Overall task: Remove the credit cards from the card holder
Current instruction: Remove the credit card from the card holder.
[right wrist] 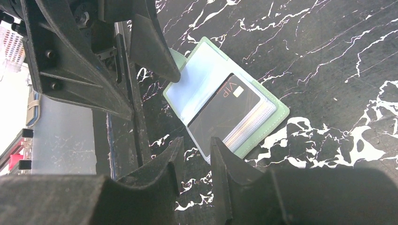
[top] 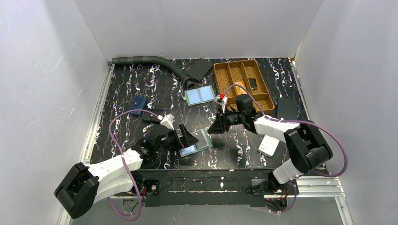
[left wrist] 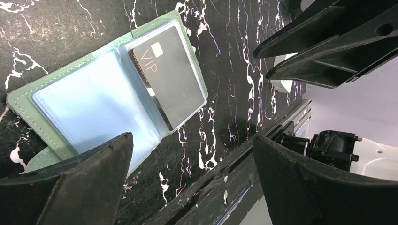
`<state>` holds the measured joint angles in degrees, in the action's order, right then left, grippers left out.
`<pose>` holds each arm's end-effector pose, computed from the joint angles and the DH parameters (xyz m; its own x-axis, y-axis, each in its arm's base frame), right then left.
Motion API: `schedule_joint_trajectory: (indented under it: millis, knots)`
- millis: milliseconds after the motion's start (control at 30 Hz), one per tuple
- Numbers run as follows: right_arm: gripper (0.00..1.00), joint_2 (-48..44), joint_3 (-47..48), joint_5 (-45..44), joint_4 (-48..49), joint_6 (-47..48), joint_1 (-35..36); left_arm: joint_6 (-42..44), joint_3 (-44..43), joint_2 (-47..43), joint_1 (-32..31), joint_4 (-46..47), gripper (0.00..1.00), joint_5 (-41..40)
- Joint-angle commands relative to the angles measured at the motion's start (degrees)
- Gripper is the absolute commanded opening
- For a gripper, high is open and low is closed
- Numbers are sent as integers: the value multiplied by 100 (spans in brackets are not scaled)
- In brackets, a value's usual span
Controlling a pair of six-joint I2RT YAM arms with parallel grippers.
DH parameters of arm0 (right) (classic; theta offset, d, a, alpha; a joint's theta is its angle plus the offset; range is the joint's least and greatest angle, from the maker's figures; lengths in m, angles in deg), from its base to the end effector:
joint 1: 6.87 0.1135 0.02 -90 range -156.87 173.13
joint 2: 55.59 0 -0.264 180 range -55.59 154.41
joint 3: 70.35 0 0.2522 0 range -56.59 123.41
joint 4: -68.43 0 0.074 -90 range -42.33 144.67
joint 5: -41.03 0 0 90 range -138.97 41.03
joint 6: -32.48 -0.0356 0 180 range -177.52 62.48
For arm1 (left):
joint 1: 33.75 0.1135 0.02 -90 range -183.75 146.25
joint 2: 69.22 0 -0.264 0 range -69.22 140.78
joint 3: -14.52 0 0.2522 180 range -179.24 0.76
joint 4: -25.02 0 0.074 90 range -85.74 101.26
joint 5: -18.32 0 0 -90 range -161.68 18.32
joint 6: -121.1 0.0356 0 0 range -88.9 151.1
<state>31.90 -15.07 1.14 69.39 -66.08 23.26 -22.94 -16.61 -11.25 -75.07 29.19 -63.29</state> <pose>0.2497 0.1765 0.1926 -0.5760 -0.2240 -0.7861 -0.8126 0.2617 0.5209 0.1511 -0.1398 0.1813 -0.7805 -0.3800 -0.4963 0.2086 0.5901 -0.7799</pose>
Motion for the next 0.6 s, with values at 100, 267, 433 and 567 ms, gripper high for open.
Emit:
schedule_joint_trajectory:
  millis: [100, 267, 433, 567]
  knots:
    - [35, 108, 147, -23, 211, -115, 68, 39, 84, -197, 41, 126, 98, 135]
    - [35, 210, 129, -311, 283, -348, 212, 60, 122, -210, 37, 267, 96, 171]
    - [35, 318, 129, -503, 340, -564, 324, 69, 192, -186, 37, 425, 96, 142]
    - [34, 386, 108, -656, 416, -818, 349, 28, 293, -130, 37, 574, 95, 82]
